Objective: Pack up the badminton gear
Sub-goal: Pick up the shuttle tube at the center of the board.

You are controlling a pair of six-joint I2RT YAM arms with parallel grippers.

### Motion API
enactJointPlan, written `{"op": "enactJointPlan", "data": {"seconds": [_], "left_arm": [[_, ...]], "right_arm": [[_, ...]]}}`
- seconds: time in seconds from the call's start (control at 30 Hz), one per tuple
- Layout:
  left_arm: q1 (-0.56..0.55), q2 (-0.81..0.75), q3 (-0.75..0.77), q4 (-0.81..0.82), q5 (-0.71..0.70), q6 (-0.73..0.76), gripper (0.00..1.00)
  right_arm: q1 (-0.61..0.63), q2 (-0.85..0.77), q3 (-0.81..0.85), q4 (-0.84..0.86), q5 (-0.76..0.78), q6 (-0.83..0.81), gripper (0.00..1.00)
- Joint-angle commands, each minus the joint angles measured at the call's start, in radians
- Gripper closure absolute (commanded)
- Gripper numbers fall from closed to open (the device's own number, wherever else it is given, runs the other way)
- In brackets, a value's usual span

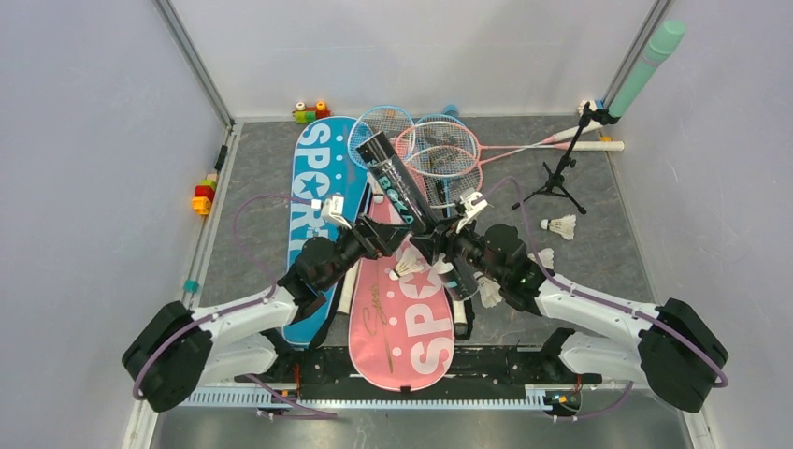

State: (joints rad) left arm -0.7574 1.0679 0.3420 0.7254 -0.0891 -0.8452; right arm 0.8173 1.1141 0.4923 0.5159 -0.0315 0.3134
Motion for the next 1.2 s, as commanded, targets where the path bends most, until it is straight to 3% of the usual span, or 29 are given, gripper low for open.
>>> {"op": "enactJointPlan", "data": {"seconds": [0.0,0.17,0.4,0.47,0.57,0.7,0.83,0.97,1.03,1.17], "left_arm": [[0.004,0.101,0.066,0.272,0.16,-0.072,0.0],[0.004,0.168,0.075,0.39,0.209,-0.092,0.0],[0.004,0.214,0.115,0.373,0.177,-0.066,0.0],[0.004,0.224,0.133,0.367,0.199,-0.033,0.12],[0.004,0.218,0.158,0.344,0.225,0.069,0.43],[0.004,0.164,0.24,0.172,0.271,0.32,0.75],[0.004,0.115,0.367,-0.02,0.316,0.707,0.83],[0.004,0.106,0.417,-0.037,0.343,1.066,0.98],[0.005,0.106,0.44,-0.086,0.389,1.255,0.98],[0.006,0.104,0.5,-0.335,0.499,1.548,0.98]], "right_arm": [[0.041,0.022,0.009,0.161,-0.025,0.005,0.74],[0.056,0.051,0.001,0.172,-0.011,0.02,0.74],[0.093,0.031,-0.063,0.278,-0.049,0.037,0.72],[0.096,0.021,-0.078,0.292,-0.064,0.038,0.68],[0.095,-0.011,-0.105,0.298,-0.066,0.039,0.59],[0.095,-0.096,-0.147,0.29,-0.061,0.023,0.27],[0.094,-0.216,-0.172,0.201,-0.035,0.016,0.02],[0.093,-0.362,-0.158,0.006,0.024,-0.004,0.02],[0.093,-0.435,-0.133,-0.111,0.053,0.008,0.02],[0.094,-0.568,-0.078,-0.274,0.072,0.094,0.02]]}}
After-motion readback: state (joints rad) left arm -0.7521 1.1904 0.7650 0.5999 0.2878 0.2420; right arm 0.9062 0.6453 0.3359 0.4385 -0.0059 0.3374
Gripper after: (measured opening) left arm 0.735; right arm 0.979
